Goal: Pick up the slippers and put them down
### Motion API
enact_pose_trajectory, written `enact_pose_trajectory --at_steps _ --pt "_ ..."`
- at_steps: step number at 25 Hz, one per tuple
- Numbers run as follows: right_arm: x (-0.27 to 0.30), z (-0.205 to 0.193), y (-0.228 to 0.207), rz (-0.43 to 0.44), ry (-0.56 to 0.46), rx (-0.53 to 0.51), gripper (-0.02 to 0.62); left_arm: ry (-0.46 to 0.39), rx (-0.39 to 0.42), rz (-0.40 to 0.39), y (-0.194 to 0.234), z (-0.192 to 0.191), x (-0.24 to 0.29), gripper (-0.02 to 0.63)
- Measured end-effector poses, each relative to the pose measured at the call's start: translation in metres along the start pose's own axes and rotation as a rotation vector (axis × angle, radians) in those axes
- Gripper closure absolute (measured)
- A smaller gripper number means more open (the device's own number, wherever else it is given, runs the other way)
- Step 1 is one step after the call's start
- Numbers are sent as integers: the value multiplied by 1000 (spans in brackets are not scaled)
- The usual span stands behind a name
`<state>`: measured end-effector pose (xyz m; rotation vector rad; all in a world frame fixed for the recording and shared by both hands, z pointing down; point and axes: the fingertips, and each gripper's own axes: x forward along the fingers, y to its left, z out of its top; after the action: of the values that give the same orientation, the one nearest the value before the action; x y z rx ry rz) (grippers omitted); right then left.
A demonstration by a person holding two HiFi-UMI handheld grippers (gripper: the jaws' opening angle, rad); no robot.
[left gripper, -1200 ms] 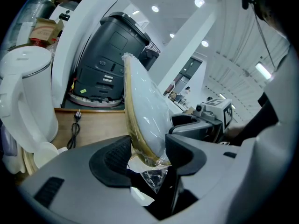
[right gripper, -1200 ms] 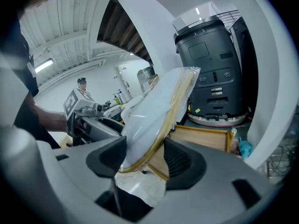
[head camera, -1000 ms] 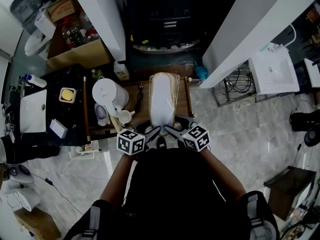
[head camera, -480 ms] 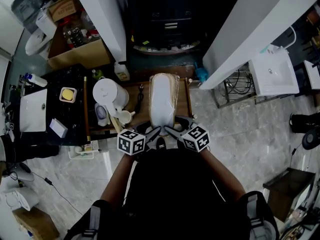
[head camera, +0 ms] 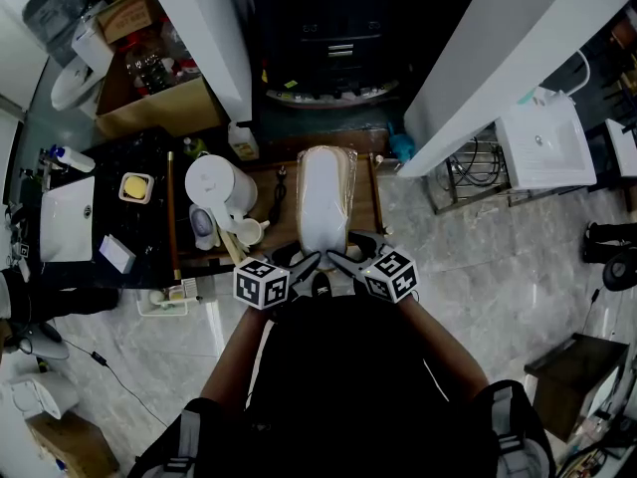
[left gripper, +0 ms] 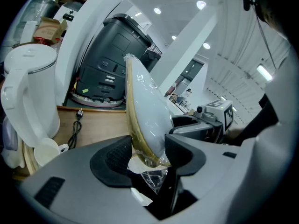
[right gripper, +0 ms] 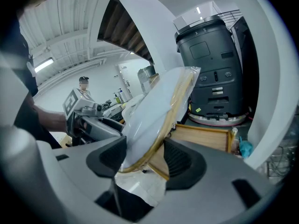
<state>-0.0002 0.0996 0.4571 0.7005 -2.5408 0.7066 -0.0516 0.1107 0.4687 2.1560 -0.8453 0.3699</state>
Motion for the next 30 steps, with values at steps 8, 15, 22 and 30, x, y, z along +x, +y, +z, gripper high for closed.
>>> enact_pose_trajectory --at_steps 8,15,22,30 --pt "-1 -2 0 1 1 3 342 -2 -2 3 -1 -1 0 380" --pt "-1 -8 0 -1 -4 5 342 3 -2 1 -3 -7 1 380" --pt "-1 -15 0 0 12 23 342 14 -18 -3 -3 -12 3 380" --pt "4 -27 -3 -4 53 37 342 37 -46 -8 4 -22 9 380"
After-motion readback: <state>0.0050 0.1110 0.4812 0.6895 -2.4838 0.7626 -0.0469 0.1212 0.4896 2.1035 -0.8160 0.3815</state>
